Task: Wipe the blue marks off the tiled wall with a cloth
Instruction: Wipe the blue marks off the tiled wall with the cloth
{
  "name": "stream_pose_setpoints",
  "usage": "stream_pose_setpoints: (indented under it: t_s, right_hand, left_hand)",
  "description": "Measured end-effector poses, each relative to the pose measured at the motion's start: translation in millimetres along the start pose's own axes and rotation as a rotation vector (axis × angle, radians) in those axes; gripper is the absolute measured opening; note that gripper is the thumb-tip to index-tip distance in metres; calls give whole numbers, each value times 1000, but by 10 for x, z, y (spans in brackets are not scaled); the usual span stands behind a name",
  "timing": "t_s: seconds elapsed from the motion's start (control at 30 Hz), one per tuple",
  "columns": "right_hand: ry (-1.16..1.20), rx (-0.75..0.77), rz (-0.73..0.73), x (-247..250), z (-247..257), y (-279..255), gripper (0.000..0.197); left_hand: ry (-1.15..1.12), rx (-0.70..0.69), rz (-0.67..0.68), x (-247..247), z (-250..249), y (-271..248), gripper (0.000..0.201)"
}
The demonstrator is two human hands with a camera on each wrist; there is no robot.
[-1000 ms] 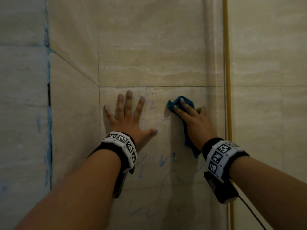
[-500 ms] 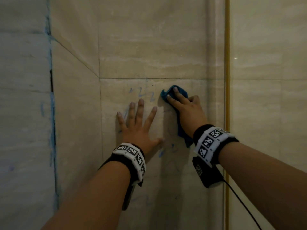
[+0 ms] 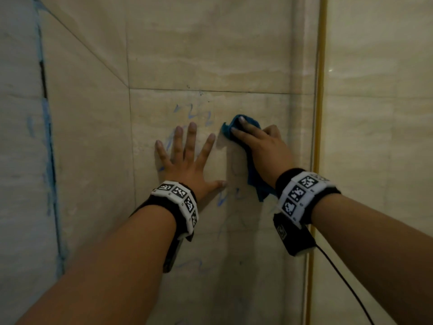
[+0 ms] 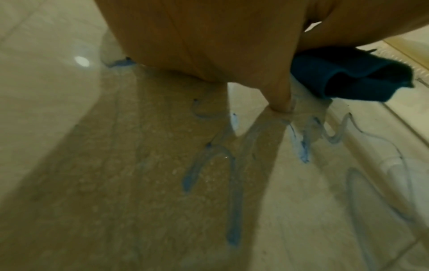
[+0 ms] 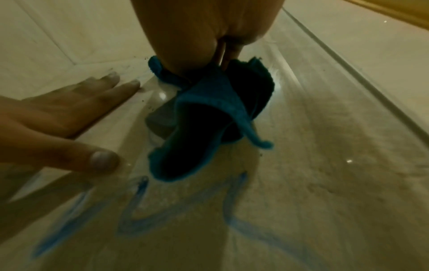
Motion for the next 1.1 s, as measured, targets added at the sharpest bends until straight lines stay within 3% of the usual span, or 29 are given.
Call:
stream_pose_setpoints:
  t_s: [0.1, 0.37, 0.47, 0.6, 0.67, 0.87, 1.0, 1.1]
  right_hand:
    - [1, -16, -29, -2, 3, 98, 50]
    - [-174, 296, -87, -259, 0, -230, 51]
    - [-136, 212, -121, -175, -71, -239, 62]
    - [-83, -16, -236, -37, -170, -114, 47]
    - [-85, -46, -242, -63, -175, -61, 47]
    - [-120, 148, -201, -282, 29, -140, 51]
    - [-102, 308, -40, -276, 24, -360, 65]
    - [-123, 288, 18, -149, -62, -315, 62]
  left_hand:
    - [4, 1, -8, -8, 8, 5, 112]
    - [-8, -9, -32, -11, 15, -9, 111]
    - [-6, -9, -17, -5, 14, -13, 111]
    - [-1, -9, -1, 6, 14, -11, 110]
    - [-5, -10, 5, 8, 14, -11, 110]
    - [-21, -18, -25, -14, 18, -14, 111]
    - [-15, -11, -27, -7, 6, -19, 111]
    - [-18, -12, -22, 1, 3, -23, 110]
Point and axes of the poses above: each hand's wrist, its own y-axis towards the middle knuckle, its own x-axis out of the back of the hand, z = x × y, the point moved 1 cm from there along y, towards the middle knuckle, and after that the axes turned 14 degrees about x, right-handed, at the moved point
